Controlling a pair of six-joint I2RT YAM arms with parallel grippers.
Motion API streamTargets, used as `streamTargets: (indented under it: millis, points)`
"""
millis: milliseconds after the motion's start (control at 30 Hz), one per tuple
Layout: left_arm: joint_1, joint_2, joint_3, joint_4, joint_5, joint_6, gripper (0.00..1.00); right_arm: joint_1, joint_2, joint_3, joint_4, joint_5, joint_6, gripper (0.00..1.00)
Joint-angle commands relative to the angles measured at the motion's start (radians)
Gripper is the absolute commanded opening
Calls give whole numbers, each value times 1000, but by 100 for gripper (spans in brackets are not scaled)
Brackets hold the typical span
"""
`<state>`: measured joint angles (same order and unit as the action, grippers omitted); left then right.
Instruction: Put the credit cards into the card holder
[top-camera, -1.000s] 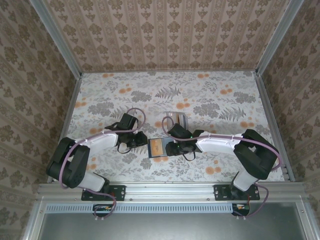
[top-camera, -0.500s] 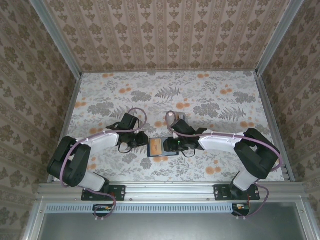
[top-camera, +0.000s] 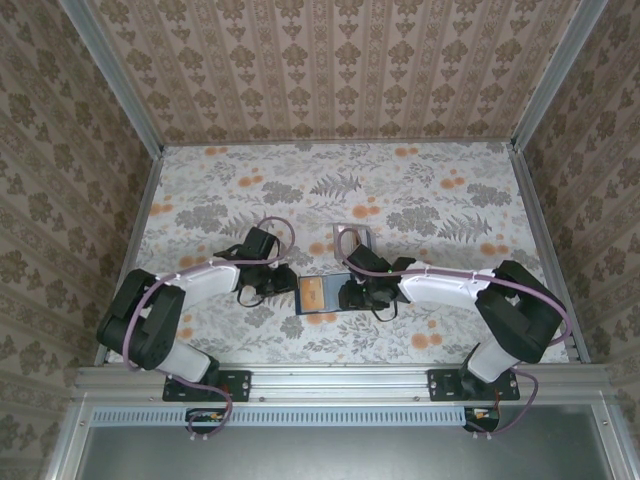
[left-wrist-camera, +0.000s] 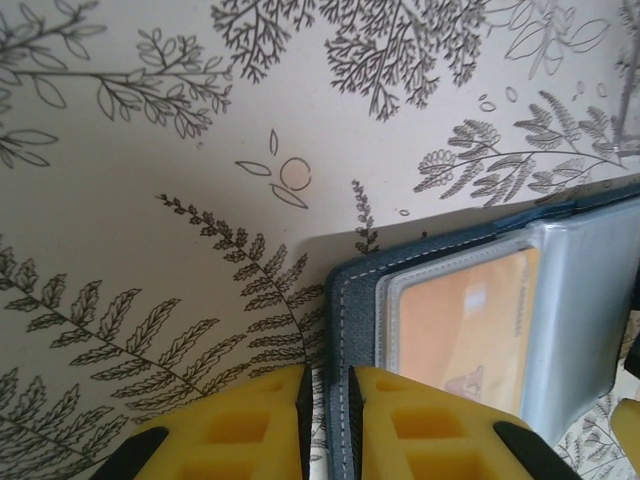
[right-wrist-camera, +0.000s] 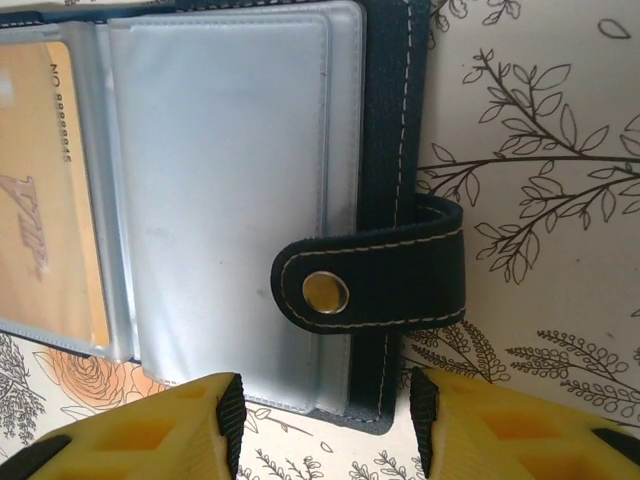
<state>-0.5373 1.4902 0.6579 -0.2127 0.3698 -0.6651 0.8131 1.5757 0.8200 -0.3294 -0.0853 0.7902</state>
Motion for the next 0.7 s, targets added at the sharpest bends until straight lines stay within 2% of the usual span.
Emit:
streamTargets:
  millis: [0, 267, 667]
  points:
    - [-8, 8, 0, 9, 17, 10, 20, 13, 21, 43, -23, 2, 19, 50]
    - [-13, 4, -17, 27, 15, -1, 20, 21, 3, 103, -103, 47, -11, 48]
    - [-15, 21, -11, 29, 22, 3, 20, 21, 104, 108, -35, -28, -10, 45]
